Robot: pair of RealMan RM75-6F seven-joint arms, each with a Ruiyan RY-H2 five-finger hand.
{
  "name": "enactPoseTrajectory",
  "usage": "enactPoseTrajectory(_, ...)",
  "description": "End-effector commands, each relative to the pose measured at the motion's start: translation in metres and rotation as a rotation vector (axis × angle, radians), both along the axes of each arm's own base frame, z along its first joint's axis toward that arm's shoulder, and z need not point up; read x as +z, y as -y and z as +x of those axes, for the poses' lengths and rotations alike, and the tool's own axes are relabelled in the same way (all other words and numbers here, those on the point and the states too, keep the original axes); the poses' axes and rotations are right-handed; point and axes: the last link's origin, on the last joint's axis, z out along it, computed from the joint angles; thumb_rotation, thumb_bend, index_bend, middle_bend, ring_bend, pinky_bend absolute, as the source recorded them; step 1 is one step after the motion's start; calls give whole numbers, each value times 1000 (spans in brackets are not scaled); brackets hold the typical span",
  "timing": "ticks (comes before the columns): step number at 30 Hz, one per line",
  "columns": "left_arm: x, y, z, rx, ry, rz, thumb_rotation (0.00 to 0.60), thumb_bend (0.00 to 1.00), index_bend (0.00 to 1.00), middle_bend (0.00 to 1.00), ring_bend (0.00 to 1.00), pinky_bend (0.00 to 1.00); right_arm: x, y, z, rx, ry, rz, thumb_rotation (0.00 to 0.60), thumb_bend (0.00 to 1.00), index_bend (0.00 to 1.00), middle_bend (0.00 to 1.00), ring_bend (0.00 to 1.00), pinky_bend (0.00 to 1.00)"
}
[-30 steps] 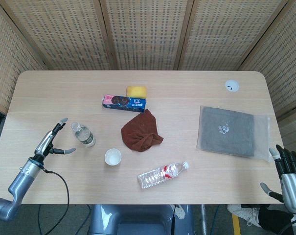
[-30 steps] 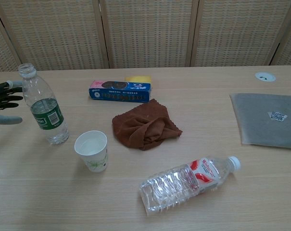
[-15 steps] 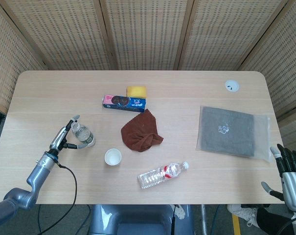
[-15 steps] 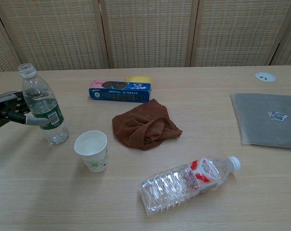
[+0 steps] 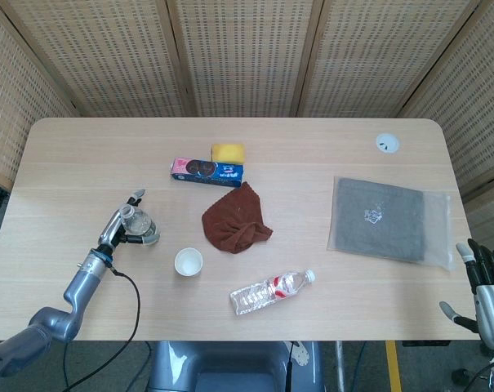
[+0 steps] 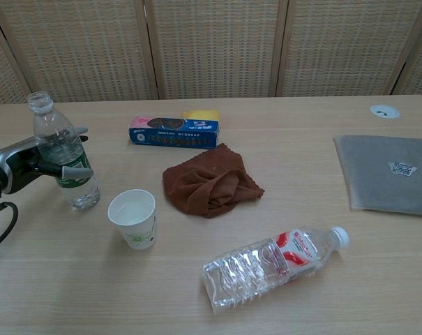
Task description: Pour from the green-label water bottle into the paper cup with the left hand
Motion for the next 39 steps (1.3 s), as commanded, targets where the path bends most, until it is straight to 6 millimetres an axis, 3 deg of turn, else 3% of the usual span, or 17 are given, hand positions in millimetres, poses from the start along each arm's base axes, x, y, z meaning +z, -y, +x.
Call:
enactPoseTrajectory(1, -1, -2, 2, 2, 7, 5, 600, 16, 0, 0, 0, 0, 1, 0, -1, -2, 1, -1, 600, 0, 0, 0, 0, 0)
enactPoseTrajectory(5, -4, -5, 3, 13, -8, -23, 600, 193, 25, 42, 22, 0, 1, 0, -2, -4, 3, -2, 600, 0, 0, 0, 0, 0)
enactPoseTrajectory(9, -3, -6, 4, 26, 11, -12, 600, 448, 308, 254, 148, 68, 1, 0, -1, -3, 3, 0, 600, 0, 0, 0, 0, 0)
enactPoseTrajectory(11, -3, -6, 5, 28, 22, -1, 600, 503, 412, 331, 191, 109, 0, 0, -1, -1, 5, 0, 600, 0, 0, 0, 0, 0)
enactPoseTrajectory(16, 1, -6, 4, 34, 47, 20, 600, 541, 572, 463, 289, 207, 0, 0, -1, 0, 6, 2, 600, 0, 0, 0, 0, 0)
enactPoseTrajectory(26, 15, -5, 3, 10, 87, 42, 600, 540, 592, 476, 298, 246, -1, -1, 0, 4, 5, 5, 600, 0, 0, 0, 0, 0)
enactPoseTrajectory(39, 61, 5, -1, -272, -311, 57, 600, 548, 592, 478, 298, 281, 0, -3, 3, 17, 11, 6, 600, 0, 0, 0, 0, 0)
